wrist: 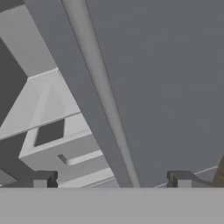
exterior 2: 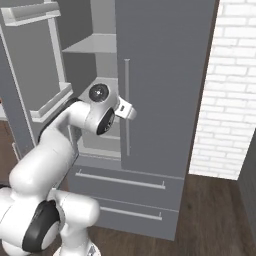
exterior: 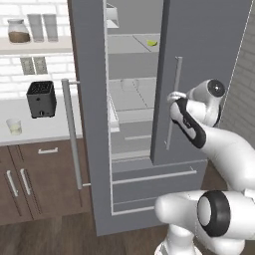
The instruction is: Grab a lemon wedge from the fridge and one ice cube from the ice bowl, and put them in the glass of lemonade.
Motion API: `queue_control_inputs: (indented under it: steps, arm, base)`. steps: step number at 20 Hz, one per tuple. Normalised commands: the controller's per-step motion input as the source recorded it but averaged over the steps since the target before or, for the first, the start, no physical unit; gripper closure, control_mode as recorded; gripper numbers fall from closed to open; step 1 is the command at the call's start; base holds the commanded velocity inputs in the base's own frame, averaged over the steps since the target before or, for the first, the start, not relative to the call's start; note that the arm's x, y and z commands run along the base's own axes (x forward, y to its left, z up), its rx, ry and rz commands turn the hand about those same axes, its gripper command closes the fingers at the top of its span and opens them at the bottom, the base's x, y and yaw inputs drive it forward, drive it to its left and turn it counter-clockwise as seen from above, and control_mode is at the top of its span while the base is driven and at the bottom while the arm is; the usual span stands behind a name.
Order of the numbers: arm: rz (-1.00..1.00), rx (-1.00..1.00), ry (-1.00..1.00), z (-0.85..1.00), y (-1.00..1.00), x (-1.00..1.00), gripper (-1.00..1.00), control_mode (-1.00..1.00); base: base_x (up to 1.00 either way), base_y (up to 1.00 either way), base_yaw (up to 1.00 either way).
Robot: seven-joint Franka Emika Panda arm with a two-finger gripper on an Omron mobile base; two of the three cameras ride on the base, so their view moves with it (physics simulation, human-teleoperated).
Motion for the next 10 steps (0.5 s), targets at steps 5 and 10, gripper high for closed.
queue_control_inputs:
  steps: [5, 10]
  arm:
    - [0.01, -0.01, -0.04, -0.12, -0.03, 0.54, -1.0, -1.0]
    - [0.04, 0.0, -0.02, -0.24, -0.25, 0.56, -1.0, -1.0]
  base:
    - [0.0, 0.0, 0.0]
    - [0.0, 0.0, 0.0]
